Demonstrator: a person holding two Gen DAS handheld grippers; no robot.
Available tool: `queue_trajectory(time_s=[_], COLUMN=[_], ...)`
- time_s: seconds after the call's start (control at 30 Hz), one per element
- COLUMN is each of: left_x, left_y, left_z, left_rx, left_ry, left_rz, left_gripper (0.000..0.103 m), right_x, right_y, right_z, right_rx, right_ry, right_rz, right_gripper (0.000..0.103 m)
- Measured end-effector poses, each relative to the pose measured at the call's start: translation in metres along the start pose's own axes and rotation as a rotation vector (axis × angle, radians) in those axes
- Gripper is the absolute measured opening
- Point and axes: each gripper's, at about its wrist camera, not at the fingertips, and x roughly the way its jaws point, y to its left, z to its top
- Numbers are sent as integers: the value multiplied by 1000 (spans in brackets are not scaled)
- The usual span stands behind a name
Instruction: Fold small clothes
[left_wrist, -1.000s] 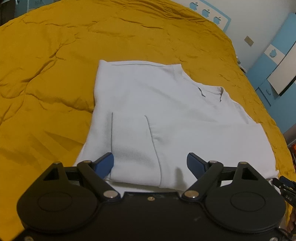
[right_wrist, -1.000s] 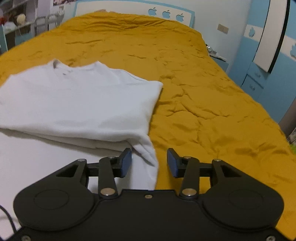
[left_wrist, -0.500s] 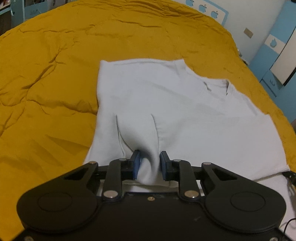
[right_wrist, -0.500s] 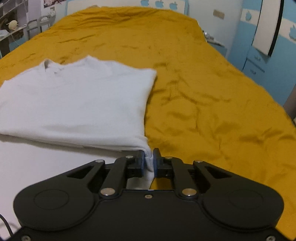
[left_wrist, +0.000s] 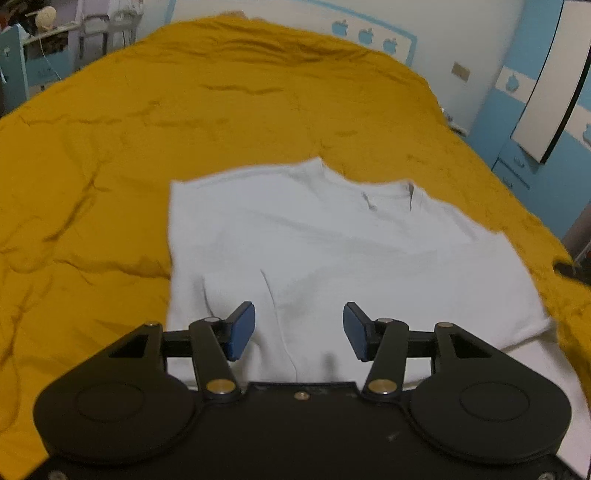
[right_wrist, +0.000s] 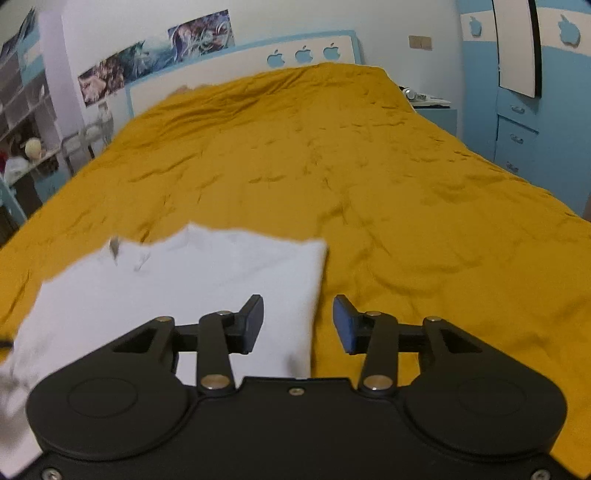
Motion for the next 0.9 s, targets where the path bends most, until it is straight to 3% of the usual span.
queue_trajectory(time_s=[0.2,0.37,0.43,0.6,0.73,0.8,0.87,0.9], left_x=[25,36,38,40,45,46,43,41], left_y=[7,11,11,12,11,8,6,4], left_z=[-10,-16,-18,-20,-21,-19,-17,-14], left_rx=[-16,-13,-3,8,18,25,34,39], left_ry=[58,63,59,52,52,57,65,75], left_rz=[20,30,29,23,30,33,37,42], left_gripper=[52,55,58,64,67,68,68,68], right_x=[74,100,103,89,113,116,110,106], right_y=[-15,-25,-25,-21,-26,-26,-23,-23], right_z=[13,5,3,11,-3,-6,-4,-2], right_rx=[124,196,197,164,160,156,146,148], right_ry=[65,122,127,47,120,116,101,96], right_rz=[2,17,43,29,-16,-19,-31,-31], right_gripper=[43,41,6,4,2,2,7,15])
